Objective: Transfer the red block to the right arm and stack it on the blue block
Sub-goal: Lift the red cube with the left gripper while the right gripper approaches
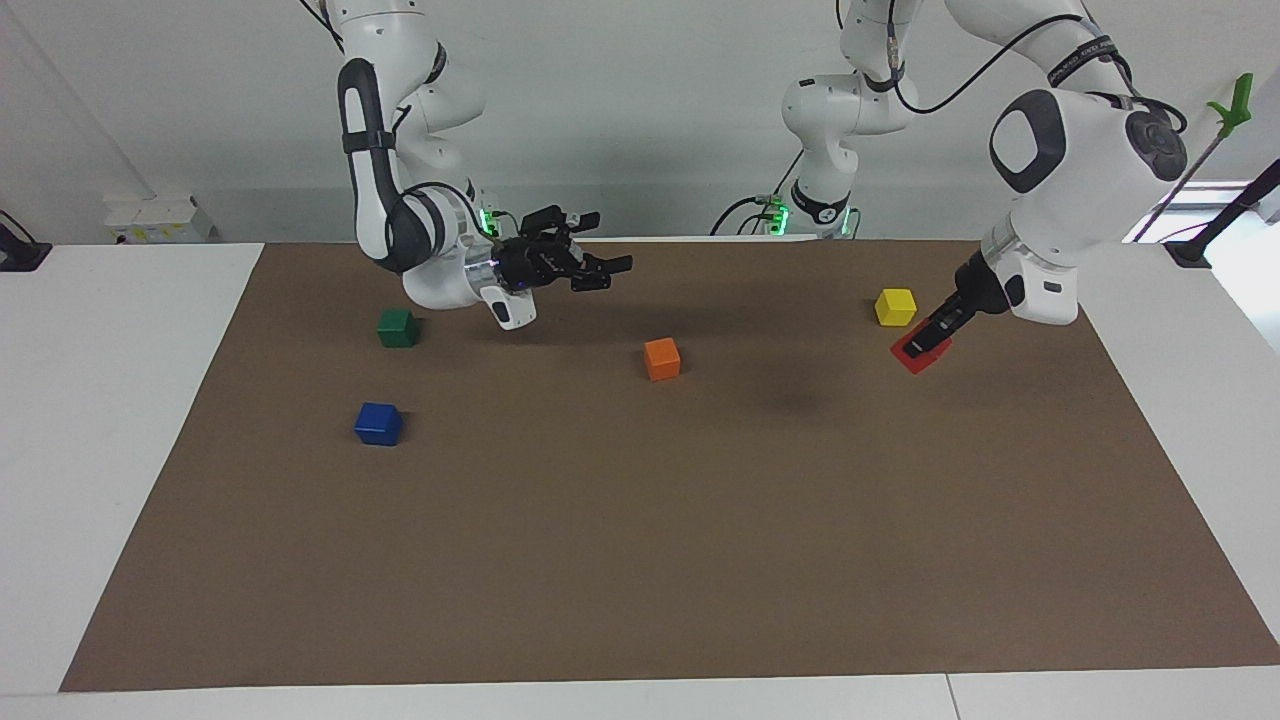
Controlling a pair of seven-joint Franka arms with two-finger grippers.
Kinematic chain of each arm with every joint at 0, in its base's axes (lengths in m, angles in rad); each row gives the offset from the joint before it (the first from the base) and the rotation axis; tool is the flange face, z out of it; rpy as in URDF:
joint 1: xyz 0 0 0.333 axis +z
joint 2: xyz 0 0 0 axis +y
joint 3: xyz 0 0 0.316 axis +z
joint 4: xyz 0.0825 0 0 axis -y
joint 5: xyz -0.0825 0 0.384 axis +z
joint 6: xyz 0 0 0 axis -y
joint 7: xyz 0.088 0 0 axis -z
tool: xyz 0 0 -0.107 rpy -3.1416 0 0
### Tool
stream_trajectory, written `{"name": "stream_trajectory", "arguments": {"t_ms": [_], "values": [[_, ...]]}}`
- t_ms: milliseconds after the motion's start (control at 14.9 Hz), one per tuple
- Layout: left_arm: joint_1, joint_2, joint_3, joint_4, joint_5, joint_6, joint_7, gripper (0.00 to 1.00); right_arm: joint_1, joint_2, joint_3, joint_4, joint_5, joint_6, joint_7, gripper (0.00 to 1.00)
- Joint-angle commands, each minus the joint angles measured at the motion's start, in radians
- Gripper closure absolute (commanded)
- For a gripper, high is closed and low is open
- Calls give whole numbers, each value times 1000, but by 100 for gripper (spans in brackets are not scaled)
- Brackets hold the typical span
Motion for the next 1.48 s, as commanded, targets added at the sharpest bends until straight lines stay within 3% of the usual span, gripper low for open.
{"name": "stream_trajectory", "arguments": {"t_ms": [0,268,470,738,940,1409], "values": [[-3,16,9,99,-123,-127,-175,100,14,22,1,47,24,37,-23,0],[-2,6,6,172,-274,-219,-377,100,58,62,12,78,100,53,-51,0],[-2,0,-39,176,-352,-222,-604,100,95,115,13,130,149,54,-95,0],[10,0,-66,199,-438,-216,-761,100,153,143,12,204,221,126,-106,0],[6,-3,-66,227,-486,-221,-825,100,172,204,13,239,264,117,-167,0],[-2,-35,-89,230,-538,-207,-858,100,189,221,96,366,419,229,-161,0]]}}
